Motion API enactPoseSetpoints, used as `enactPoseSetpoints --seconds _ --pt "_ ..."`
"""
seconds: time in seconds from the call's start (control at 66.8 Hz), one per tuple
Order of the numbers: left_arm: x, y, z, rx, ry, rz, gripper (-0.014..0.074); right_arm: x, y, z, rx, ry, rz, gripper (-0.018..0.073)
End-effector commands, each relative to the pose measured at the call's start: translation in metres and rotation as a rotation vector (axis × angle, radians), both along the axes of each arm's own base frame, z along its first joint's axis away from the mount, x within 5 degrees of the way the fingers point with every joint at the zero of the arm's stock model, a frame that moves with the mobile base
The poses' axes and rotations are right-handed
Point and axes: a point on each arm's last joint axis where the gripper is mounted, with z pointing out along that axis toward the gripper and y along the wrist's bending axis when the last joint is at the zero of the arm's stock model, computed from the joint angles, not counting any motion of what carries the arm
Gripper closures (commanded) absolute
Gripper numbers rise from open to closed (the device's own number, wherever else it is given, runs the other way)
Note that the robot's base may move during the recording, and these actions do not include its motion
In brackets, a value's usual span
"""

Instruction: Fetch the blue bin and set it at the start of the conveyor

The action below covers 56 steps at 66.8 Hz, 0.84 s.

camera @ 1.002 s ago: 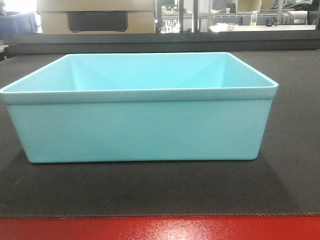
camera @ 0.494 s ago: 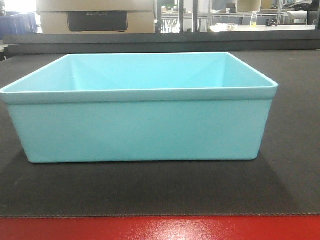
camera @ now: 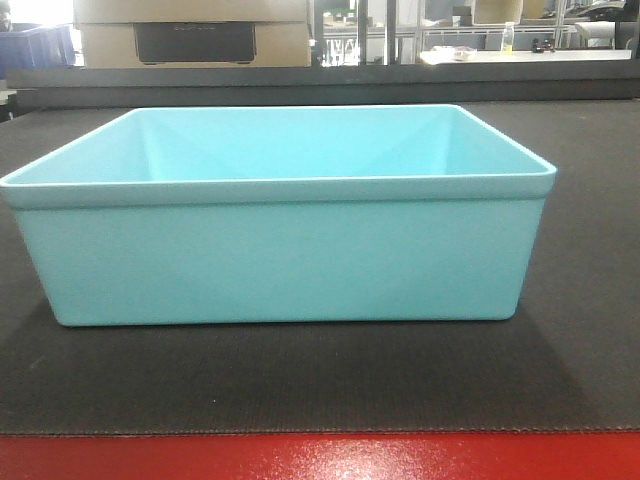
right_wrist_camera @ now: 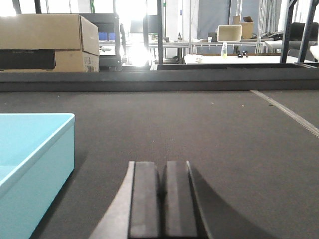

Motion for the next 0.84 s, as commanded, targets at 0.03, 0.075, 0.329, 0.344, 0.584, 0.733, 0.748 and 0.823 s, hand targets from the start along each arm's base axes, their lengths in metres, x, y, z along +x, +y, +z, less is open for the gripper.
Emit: enactPoseSetpoints --seconds 0.03,0.075,0.329,0.344,0.584,0.733,0.748,0.823 --pt "-0.0007 0.0001 0.0028 -0.001 -0.026 0.003 0.0707 -0.0006 -0.0005 0.0027 -0.006 -0.031 -0.008 0.0721" --pt "-0.0007 0.0001 0.0028 -0.001 -0.026 0.003 0.0707 -0.0006 -0.0005 0.0027 -0.006 -0.031 -0.008 0.0721" --pt "-0.0007 0.0001 0.0028 -0.001 -0.026 0.003 0.0707 -0.0006 -0.0005 0.0027 -0.006 -0.031 -0.008 0.0721" --pt "-0.0007 0.0001 0.0028 -0.001 -0.026 0.003 0.0707 -0.0006 -0.0005 0.0027 -0.006 -0.031 -0.008 0.0721" --pt "-0.0007 0.0001 0.0028 -0.001 -0.026 0.003 0.0707 -0.0006 -0.0005 0.0027 -0.006 -0.031 -0.008 0.0721" --pt "-0.0007 0.0001 0.0028 -0.001 -0.026 0.003 0.0707 -0.0006 -0.0005 0.0027 -0.006 -0.031 -0.008 0.0721" --pt "-0.0007 0.0001 0.0028 -0.001 -0.026 0.003 0.0707 -0.0006 -0.0005 0.0027 -0.006 -0.031 -0.008 0.0721" --pt "-0.0007 0.0001 0.0028 -0.001 -0.026 0.003 0.0707 -0.0006 -0.0005 0.0027 -0.006 -0.031 -0.008 0.0721"
